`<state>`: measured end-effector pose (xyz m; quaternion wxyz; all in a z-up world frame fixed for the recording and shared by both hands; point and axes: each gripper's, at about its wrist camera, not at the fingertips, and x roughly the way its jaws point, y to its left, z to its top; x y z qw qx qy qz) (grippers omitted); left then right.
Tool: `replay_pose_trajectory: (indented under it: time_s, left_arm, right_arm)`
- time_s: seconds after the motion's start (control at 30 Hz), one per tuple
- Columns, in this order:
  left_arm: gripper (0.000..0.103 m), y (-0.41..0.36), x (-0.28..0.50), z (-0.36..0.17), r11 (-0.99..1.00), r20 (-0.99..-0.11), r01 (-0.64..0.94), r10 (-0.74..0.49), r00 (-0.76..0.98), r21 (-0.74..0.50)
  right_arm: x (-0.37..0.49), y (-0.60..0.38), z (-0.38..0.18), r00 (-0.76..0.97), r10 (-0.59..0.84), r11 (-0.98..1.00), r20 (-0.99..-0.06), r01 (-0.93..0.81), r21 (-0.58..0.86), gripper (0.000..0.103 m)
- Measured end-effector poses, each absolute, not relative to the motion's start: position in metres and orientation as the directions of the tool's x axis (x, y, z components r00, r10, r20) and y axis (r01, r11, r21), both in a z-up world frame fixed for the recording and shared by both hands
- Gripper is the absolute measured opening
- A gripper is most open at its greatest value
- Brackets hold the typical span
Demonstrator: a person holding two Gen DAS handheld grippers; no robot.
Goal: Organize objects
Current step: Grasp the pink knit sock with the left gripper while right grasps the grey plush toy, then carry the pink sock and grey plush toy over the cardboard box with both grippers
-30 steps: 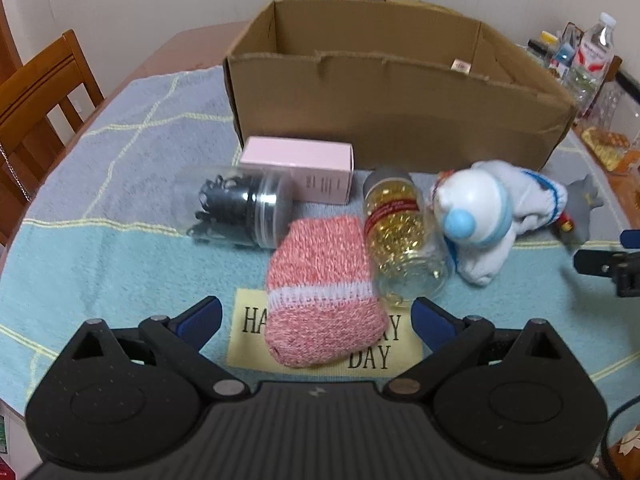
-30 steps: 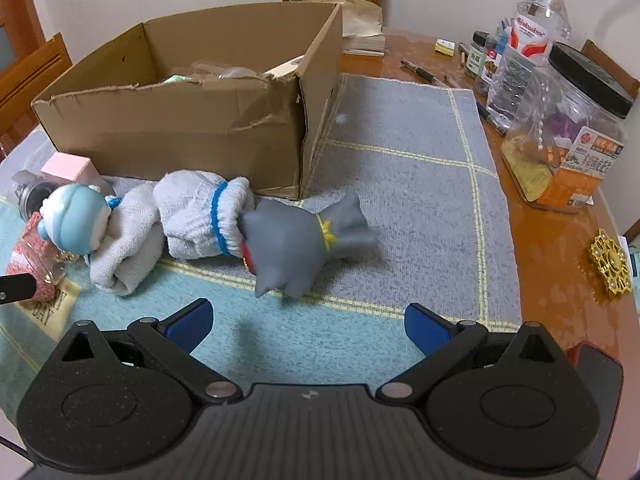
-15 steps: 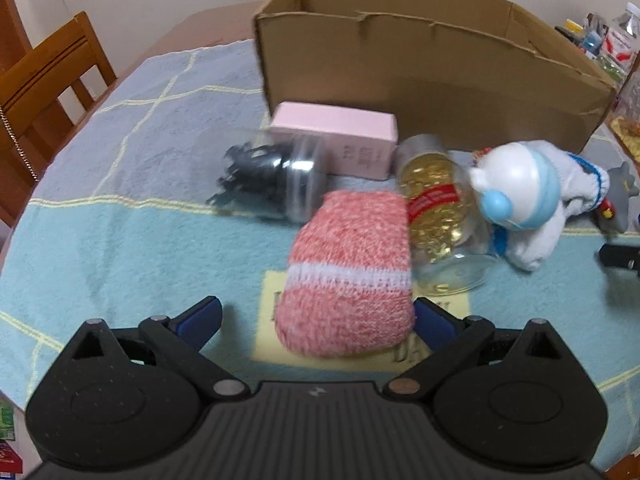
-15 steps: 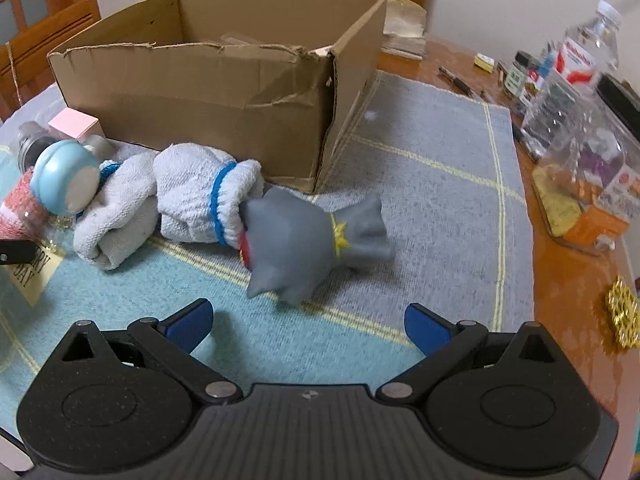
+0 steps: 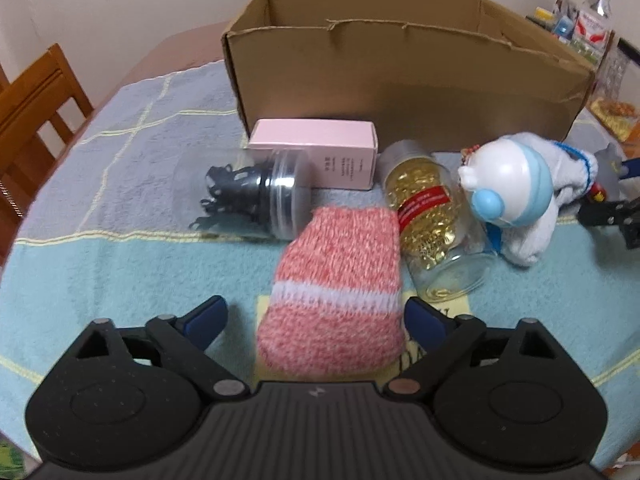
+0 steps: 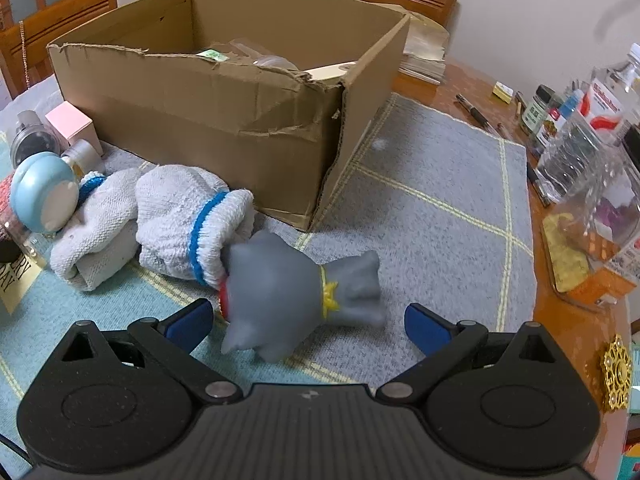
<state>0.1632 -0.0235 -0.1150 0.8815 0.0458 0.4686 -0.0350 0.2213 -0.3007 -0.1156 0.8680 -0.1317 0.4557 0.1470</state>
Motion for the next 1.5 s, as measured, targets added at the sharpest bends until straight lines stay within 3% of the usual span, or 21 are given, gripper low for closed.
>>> replay_pose_trajectory:
  time_s: [0.07, 0.2, 0.33, 0.53, 0.93, 1.5]
  left_arm:
    - [0.080, -0.020, 0.166, -0.114, 0.995, -0.827, 0.103, -0.052, 0.560, 0.007]
    - [0.076, -0.018, 0.164, -0.113, 0.993, -0.816, 0.114, -0.070, 0.574, -0.005]
    - [0.064, -0.021, 0.164, -0.109, 0.991, -0.814, 0.132, -0.086, 0.575, -0.011]
    - [0.064, -0.024, 0.160, -0.107, 0.992, -0.811, 0.126, -0.092, 0.578, -0.023]
    - [0.061, -0.016, 0.169, -0.108, 0.993, -0.812, 0.108, -0.108, 0.574, -0.056]
    - [0.060, -0.007, 0.159, -0.072, 0.984, -0.842, 0.170, -0.132, 0.524, -0.048]
  right_arm:
    - [0.222, -0.301, -0.115, 0.541, 0.137, 0.920, -0.830, -0.380, -0.096, 0.103]
    - [0.224, -0.301, -0.117, 0.538, 0.142, 0.917, -0.831, -0.388, -0.094, 0.103]
    - [0.228, -0.301, -0.118, 0.536, 0.149, 0.915, -0.831, -0.393, -0.090, 0.103]
    - [0.230, -0.301, -0.117, 0.537, 0.157, 0.913, -0.829, -0.400, -0.086, 0.101]
    - [0.230, -0.298, -0.113, 0.504, 0.179, 0.913, -0.845, -0.405, -0.049, 0.079]
    - [0.220, -0.302, -0.086, 0.473, 0.134, 0.928, -0.871, -0.368, -0.057, 0.078]
